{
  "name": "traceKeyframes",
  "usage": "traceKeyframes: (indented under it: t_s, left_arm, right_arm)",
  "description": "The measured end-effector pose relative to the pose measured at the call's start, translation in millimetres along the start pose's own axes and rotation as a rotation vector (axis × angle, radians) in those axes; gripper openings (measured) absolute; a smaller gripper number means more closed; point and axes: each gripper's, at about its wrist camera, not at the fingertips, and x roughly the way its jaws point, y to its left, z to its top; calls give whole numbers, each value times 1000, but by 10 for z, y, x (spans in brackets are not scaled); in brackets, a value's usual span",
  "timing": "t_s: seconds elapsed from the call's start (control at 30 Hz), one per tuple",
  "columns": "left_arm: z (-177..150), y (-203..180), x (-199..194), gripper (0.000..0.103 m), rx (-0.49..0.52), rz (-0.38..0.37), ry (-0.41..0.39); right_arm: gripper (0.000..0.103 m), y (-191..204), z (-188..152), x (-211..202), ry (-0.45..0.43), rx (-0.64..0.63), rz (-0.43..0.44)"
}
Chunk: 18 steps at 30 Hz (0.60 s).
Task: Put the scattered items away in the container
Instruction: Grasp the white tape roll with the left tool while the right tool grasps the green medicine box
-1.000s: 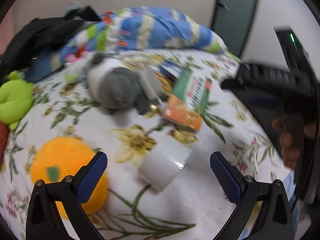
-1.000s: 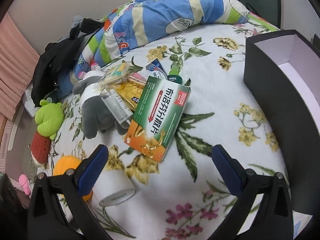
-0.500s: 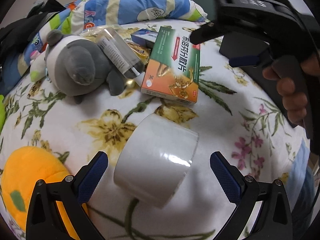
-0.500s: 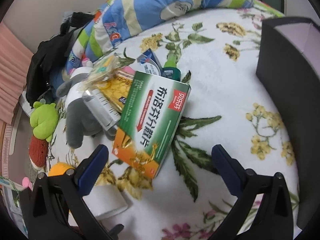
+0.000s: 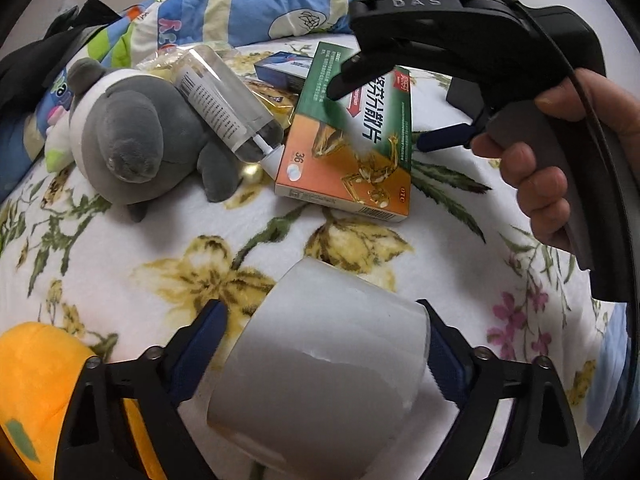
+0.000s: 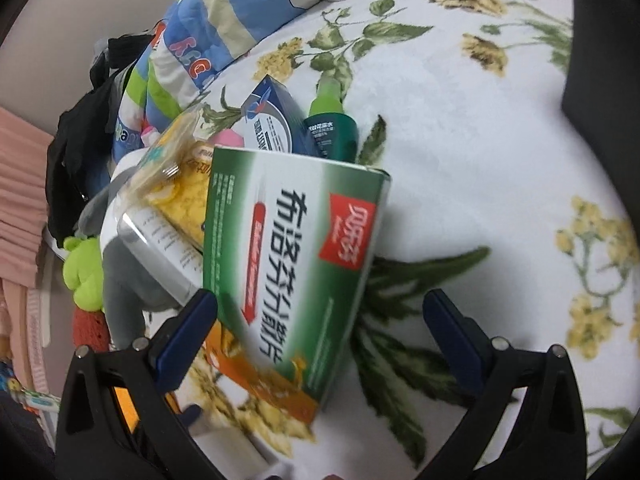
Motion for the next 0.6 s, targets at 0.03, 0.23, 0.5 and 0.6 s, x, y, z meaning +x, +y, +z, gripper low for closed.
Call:
traceKeyframes:
  t_s: [0.03, 0.23, 0.5, 0.6]
  left_arm:
    - [-5, -6, 10, 90, 4, 3, 3]
    - [-41, -47, 28, 82, 20, 6, -3]
    - [-90, -58, -32, 63, 20, -36, -4]
    - [-108, -56, -50, 47, 20, -57, 4]
  right_arm:
    - [103, 1, 1, 19, 6, 5, 4]
    - [103, 73, -13, 51, 24, -11, 54]
    - [102, 69, -120, -30, 44, 18, 96]
    - [102, 14, -229, -82, 56, 20, 115]
